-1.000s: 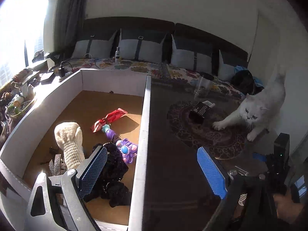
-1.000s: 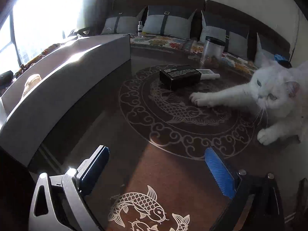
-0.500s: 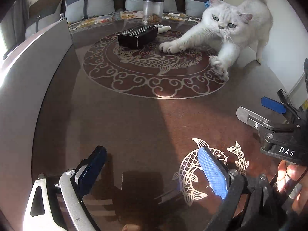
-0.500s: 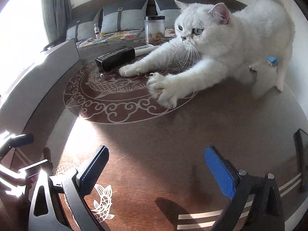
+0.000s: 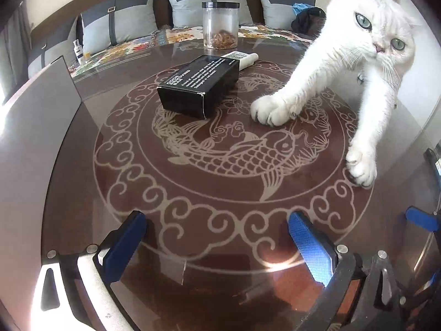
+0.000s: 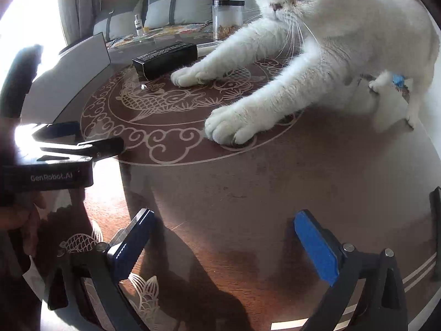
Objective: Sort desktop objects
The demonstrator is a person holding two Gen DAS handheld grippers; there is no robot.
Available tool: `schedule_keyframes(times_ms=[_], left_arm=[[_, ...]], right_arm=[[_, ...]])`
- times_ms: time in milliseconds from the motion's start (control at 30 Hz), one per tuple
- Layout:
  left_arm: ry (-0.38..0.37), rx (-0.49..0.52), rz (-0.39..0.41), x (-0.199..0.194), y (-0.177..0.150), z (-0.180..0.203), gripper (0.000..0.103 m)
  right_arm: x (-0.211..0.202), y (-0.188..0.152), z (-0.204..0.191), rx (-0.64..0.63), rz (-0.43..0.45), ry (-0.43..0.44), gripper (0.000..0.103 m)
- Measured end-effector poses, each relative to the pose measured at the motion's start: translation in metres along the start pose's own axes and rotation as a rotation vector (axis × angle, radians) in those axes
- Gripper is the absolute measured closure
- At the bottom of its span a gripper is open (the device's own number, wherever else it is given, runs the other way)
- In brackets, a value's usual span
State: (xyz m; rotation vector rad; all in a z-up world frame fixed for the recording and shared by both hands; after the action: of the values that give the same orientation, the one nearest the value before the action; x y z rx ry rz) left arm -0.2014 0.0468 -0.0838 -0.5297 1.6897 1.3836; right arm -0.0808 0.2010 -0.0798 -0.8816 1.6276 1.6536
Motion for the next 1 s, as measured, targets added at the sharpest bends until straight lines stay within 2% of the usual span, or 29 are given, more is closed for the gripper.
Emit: schedule_keyframes(times_ms=[333, 667, 700, 733, 767, 800, 900, 1000], left_arm=[[-0.037, 0.054, 0.000, 0.053, 0.073, -0.020, 0.000], [-0.056, 0.094, -0.005, 0.088, 0.124, -0.024, 0.000], [-0.049, 0.111, 0.003, 0.089, 0.127, -0.022, 0.002], [-0.049, 0.124, 0.020, 0.088, 0.128, -0.021, 0.009], [-0.057, 0.128, 0.039, 0.084, 0.129, -0.019, 0.031], [-0.052, 0.120, 0.048, 0.082, 0.129, -0.019, 0.045], [-0.034, 0.087, 0.053, 0.076, 0.120, -0.020, 0.045], [-0.022, 0.023, 0.050, 0.059, 0.095, -0.027, 0.045]], right_arm=[[0.000, 0.000, 0.000, 0.010, 0.022, -0.007, 0.000], [0.002, 0.002, -0.001, 0.011, 0.024, -0.009, 0.000], [0.002, 0.003, -0.001, 0.011, 0.023, -0.008, 0.000], [0.002, 0.003, -0.002, 0.011, 0.024, -0.008, 0.000], [0.002, 0.003, -0.002, 0.011, 0.024, -0.008, 0.000], [0.002, 0.003, -0.002, 0.011, 0.024, -0.008, 0.000], [0.002, 0.003, -0.002, 0.011, 0.024, -0.008, 0.000], [0.002, 0.003, -0.002, 0.011, 0.024, -0.008, 0.000]])
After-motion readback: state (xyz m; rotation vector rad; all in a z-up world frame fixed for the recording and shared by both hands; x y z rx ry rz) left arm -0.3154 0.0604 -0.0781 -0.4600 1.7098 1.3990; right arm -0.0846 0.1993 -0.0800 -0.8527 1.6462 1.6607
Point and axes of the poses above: each gripper's, at about its wrist camera, not at the fingertips, and x roughly the way its jaws point, z to its right, y to its top, the point moved 1 cm from there along x, roughly the way its jaws point, and after that the axes turned 1 degree about x, right-handed, at the moved point
